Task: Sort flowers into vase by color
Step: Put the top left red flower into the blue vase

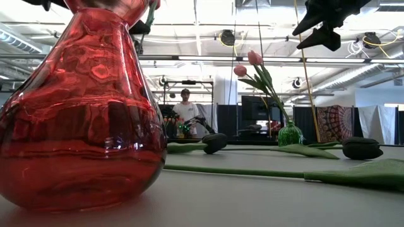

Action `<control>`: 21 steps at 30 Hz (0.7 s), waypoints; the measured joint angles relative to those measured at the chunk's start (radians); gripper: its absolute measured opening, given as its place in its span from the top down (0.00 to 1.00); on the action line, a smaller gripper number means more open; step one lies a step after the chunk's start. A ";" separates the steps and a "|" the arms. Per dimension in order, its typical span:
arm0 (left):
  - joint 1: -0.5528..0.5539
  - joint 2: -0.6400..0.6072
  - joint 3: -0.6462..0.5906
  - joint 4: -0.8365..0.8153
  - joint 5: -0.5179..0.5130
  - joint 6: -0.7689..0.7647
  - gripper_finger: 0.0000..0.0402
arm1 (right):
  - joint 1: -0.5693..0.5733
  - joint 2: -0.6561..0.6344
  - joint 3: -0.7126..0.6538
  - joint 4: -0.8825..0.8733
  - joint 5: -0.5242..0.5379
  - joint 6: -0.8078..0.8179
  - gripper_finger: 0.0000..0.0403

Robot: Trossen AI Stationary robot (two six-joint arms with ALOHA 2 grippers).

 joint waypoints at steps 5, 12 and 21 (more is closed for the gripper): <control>0.000 0.000 -0.017 0.015 0.000 -0.005 0.96 | 0.000 0.000 0.000 0.000 0.000 0.000 0.44; 0.000 0.000 -0.017 0.027 0.014 -0.008 0.96 | 0.000 0.000 0.000 0.000 0.000 0.000 0.44; -0.008 0.000 -0.017 0.022 0.021 -0.034 0.96 | 0.000 0.000 0.000 0.000 0.000 0.000 0.44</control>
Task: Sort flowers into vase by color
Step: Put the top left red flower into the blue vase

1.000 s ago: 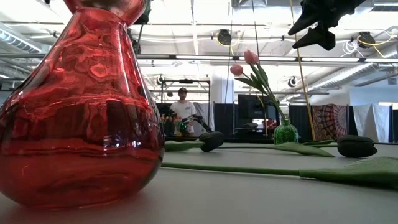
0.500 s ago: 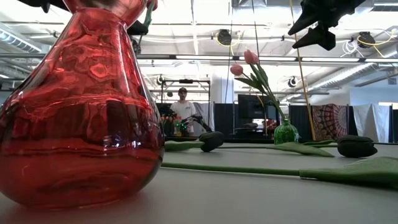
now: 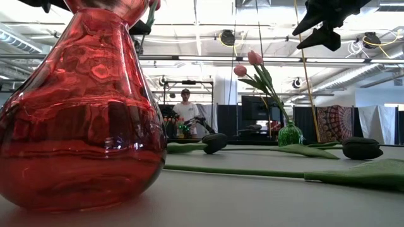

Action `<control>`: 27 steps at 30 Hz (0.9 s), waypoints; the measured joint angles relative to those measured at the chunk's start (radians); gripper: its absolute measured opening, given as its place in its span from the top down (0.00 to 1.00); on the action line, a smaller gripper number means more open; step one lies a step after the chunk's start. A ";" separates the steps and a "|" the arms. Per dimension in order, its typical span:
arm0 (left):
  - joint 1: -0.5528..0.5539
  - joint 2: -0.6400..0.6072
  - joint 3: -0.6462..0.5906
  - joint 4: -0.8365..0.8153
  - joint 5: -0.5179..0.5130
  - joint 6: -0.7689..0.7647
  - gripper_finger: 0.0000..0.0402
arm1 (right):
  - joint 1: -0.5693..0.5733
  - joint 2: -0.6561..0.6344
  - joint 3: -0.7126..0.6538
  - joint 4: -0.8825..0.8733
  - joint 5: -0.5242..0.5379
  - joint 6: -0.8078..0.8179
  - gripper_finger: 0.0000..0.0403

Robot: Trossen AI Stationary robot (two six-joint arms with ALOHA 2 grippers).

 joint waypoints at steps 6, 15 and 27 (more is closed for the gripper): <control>-0.004 0.000 0.000 -0.005 0.015 0.001 0.95 | 0.000 0.000 0.000 0.000 0.000 0.000 0.44; -0.004 0.000 0.000 -0.005 0.022 0.000 0.80 | 0.000 0.000 0.000 0.000 0.000 -0.001 0.44; -0.004 0.000 0.001 -0.012 0.043 -0.002 0.73 | 0.000 0.000 0.000 0.000 0.000 -0.004 0.44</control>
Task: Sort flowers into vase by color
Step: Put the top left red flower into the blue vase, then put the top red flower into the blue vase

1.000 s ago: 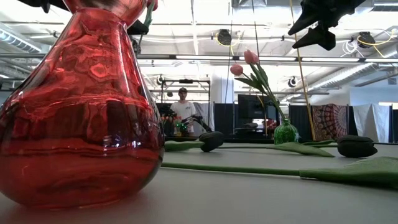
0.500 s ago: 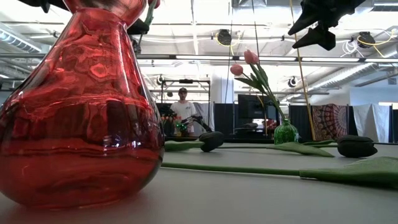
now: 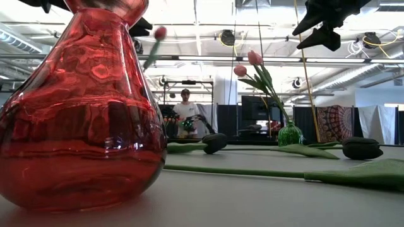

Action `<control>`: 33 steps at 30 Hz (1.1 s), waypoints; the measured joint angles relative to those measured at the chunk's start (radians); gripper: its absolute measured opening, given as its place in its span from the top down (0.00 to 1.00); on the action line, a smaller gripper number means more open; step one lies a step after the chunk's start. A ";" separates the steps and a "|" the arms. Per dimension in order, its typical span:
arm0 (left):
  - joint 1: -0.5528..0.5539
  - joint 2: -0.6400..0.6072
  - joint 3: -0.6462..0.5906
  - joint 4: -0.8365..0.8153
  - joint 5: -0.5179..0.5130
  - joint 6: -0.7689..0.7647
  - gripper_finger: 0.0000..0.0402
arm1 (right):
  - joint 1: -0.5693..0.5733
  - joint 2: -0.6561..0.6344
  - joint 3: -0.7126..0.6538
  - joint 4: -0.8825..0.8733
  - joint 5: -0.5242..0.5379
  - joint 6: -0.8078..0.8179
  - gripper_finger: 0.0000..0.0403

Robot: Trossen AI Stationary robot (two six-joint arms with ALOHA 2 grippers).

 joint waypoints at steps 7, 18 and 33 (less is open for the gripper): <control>0.000 -0.014 0.001 -0.091 0.064 -0.058 0.73 | 0.000 0.000 0.000 0.000 0.000 -0.002 0.44; 0.003 -0.091 0.001 -0.184 0.047 -0.099 0.73 | 0.000 0.000 0.000 0.000 0.000 -0.004 0.44; 0.003 -0.175 0.043 -0.174 -0.109 -0.070 0.73 | 0.000 0.000 0.000 0.000 -0.005 -0.001 0.44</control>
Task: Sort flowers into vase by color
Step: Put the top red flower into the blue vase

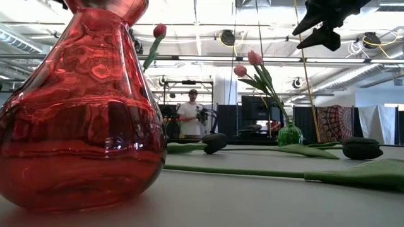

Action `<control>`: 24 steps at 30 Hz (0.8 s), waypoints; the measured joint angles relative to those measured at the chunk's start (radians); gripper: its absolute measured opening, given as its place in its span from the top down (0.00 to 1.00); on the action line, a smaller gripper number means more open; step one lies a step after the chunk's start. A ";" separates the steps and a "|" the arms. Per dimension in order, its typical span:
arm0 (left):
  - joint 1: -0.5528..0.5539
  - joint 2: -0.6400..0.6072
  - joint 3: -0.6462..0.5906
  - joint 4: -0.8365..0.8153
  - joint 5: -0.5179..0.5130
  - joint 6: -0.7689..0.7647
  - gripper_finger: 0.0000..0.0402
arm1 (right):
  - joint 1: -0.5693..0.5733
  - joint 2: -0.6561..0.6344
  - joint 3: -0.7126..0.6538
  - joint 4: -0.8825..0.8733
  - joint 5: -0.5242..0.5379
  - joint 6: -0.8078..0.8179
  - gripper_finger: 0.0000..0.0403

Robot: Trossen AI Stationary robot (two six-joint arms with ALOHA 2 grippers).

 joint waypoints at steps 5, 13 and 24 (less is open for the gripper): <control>0.000 0.007 0.083 0.001 -0.060 0.094 0.73 | 0.000 0.000 0.000 0.000 0.000 0.003 0.44; 0.000 0.054 0.241 0.003 -0.135 0.210 0.73 | 0.029 0.000 0.000 0.000 0.000 0.014 0.44; 0.039 0.222 0.397 -0.006 -0.124 0.206 0.73 | 0.071 0.000 0.000 0.000 0.005 0.053 0.44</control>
